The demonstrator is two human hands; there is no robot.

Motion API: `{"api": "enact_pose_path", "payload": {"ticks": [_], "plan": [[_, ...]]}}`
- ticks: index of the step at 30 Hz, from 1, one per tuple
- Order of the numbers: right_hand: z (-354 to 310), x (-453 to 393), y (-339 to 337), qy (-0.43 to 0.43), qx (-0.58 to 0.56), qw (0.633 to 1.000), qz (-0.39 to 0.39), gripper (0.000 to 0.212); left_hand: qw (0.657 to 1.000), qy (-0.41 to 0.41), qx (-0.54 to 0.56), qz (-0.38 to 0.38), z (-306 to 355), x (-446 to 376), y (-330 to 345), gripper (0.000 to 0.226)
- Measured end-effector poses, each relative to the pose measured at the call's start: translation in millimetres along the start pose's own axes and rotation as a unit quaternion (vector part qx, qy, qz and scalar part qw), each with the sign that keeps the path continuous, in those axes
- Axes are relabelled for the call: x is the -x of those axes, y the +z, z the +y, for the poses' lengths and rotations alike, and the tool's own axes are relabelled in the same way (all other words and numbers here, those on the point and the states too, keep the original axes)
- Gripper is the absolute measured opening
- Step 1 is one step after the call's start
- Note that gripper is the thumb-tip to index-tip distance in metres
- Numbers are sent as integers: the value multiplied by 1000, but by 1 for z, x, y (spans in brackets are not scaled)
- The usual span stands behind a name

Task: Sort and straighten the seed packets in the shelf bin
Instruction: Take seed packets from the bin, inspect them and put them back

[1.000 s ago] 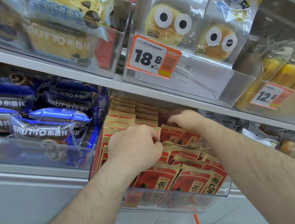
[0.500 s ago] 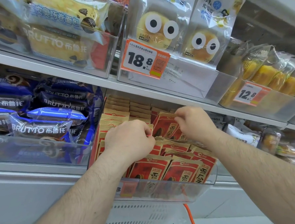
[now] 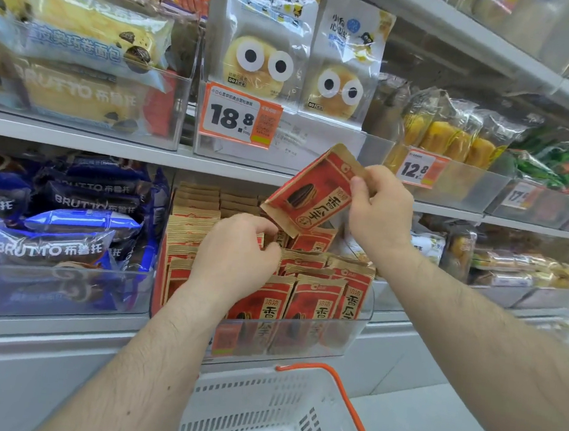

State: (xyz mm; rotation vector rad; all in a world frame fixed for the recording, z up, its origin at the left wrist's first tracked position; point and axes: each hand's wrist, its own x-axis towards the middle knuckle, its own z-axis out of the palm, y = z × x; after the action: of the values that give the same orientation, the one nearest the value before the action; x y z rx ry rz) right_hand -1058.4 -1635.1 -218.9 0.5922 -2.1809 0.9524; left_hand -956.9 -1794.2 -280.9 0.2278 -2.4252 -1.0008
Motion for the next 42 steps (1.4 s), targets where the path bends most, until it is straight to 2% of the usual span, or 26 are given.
{"api": "enact_pose_path", "payload": {"ticks": [2,5,8,11,14,16,18,21,23,24,27,30,35,39,42], "plan": [[-6,6,-7,28,-45,998,27,17,997,49,31,54,3,3,0,25],[-12,15,-18,92,-136,985,57,24,975,116,98,164,13,11,-8,7],[-22,29,-30,180,-302,935,53,23,959,146,130,204,30,25,-18,8],[-27,48,-40,219,-383,897,19,23,959,143,171,176,41,35,-26,11],[-22,67,-47,191,-362,912,1,26,965,104,204,127,46,40,-30,22],[-17,79,-49,164,-339,926,-18,24,974,85,183,99,46,40,-30,20],[-15,92,-49,156,-343,924,-60,20,976,43,211,39,46,40,-25,17],[-14,109,-44,161,-358,913,-110,16,948,-44,303,-84,46,43,-9,18],[-10,119,-39,166,-360,911,-118,12,905,-106,390,-130,48,50,3,8],[-7,124,-36,171,-358,911,-117,11,884,-129,429,-135,48,53,7,2],[1,137,-32,208,-360,903,-112,12,846,-179,487,-121,44,59,21,12],[9,149,-29,263,-388,876,-109,16,817,-221,518,-123,36,67,30,6],[12,161,-23,301,-377,865,-135,33,807,-268,512,-120,20,73,42,9],[15,166,-24,323,-356,870,-109,35,814,-272,490,-154,17,78,50,13],[18,166,-25,345,-352,863,-110,35,813,-272,492,-153,14,79,52,12]]}}
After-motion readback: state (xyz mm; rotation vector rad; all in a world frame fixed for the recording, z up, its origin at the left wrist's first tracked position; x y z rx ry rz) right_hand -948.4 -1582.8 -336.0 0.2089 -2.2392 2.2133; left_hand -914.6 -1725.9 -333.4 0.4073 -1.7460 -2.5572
